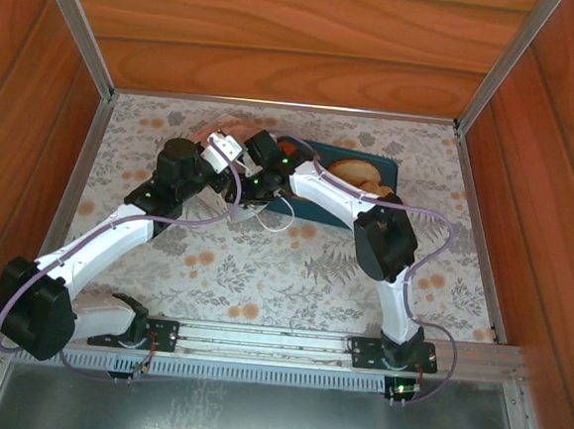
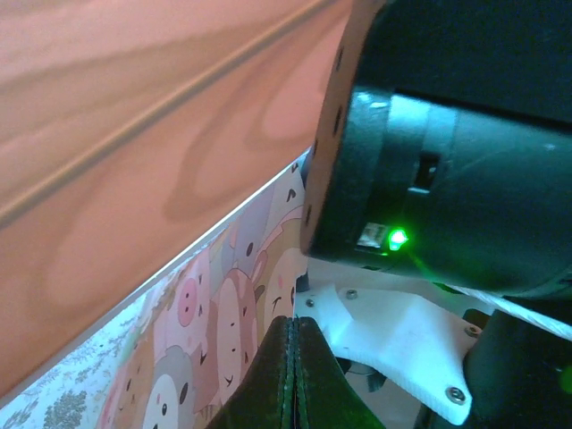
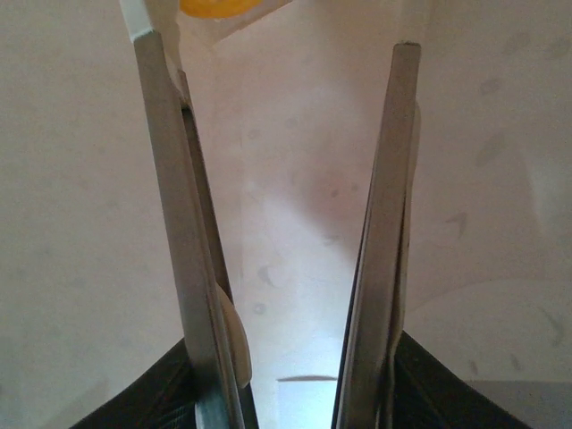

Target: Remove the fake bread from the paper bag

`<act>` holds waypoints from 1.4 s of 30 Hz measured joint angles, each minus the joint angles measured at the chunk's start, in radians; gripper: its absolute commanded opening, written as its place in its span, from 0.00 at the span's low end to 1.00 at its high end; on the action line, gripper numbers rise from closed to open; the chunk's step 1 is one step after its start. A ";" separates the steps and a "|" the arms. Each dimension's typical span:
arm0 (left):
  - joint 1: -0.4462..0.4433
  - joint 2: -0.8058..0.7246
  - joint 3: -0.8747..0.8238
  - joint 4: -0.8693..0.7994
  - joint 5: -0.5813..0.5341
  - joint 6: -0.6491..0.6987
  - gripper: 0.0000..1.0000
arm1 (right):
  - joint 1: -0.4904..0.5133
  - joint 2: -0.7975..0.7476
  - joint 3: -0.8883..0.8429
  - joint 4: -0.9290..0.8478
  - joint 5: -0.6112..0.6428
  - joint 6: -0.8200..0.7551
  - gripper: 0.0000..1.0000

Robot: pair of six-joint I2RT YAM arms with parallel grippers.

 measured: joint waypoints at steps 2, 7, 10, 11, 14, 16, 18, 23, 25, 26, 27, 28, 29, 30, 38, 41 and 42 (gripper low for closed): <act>0.000 0.002 0.000 0.000 0.001 0.000 0.00 | -0.002 0.017 0.023 0.000 -0.005 0.000 0.47; -0.001 0.024 0.000 0.000 0.005 0.000 0.00 | -0.008 0.081 0.091 0.002 -0.018 0.007 0.47; -0.002 0.034 0.000 0.000 0.004 0.000 0.00 | -0.011 0.110 0.115 -0.003 -0.017 0.009 0.44; -0.003 0.036 0.000 -0.002 0.003 0.000 0.00 | -0.012 0.117 0.125 -0.006 -0.016 0.008 0.42; -0.004 0.044 0.000 -0.004 0.000 0.000 0.00 | -0.011 0.140 0.156 -0.017 -0.015 0.010 0.32; -0.006 0.046 0.000 -0.005 -0.001 0.001 0.00 | -0.011 0.145 0.164 -0.018 -0.016 0.013 0.28; -0.010 0.046 0.000 -0.006 -0.005 0.003 0.00 | -0.011 0.145 0.164 -0.022 -0.016 0.015 0.21; -0.016 0.046 0.000 -0.006 -0.026 0.014 0.00 | -0.012 0.137 0.144 -0.014 -0.008 0.014 0.10; -0.019 0.045 0.000 -0.006 -0.035 0.027 0.00 | -0.012 0.124 0.119 -0.006 -0.004 0.014 0.04; -0.020 0.045 0.000 -0.006 -0.039 0.032 0.00 | -0.012 0.117 0.107 -0.003 -0.001 0.014 0.00; -0.021 0.043 0.000 -0.006 -0.045 0.037 0.00 | -0.012 0.106 0.093 -0.001 0.001 0.013 0.00; -0.023 0.040 0.000 -0.005 -0.049 0.044 0.00 | -0.012 0.099 0.083 -0.001 0.003 0.012 0.00; -0.025 0.039 0.000 -0.005 -0.053 0.051 0.00 | -0.012 0.090 0.073 0.000 0.005 0.010 0.00; -0.027 0.036 0.000 -0.003 -0.056 0.056 0.00 | -0.013 0.082 0.064 0.000 0.006 0.007 0.00; -0.032 0.025 0.000 0.012 -0.101 0.090 0.00 | -0.026 -0.007 -0.021 0.000 0.017 -0.012 0.00; -0.032 0.024 -0.008 0.019 -0.117 0.099 0.00 | -0.033 -0.047 -0.053 -0.001 0.029 -0.016 0.00; -0.032 0.024 -0.011 0.019 -0.124 0.103 0.00 | -0.038 -0.059 -0.060 0.000 0.033 -0.019 0.00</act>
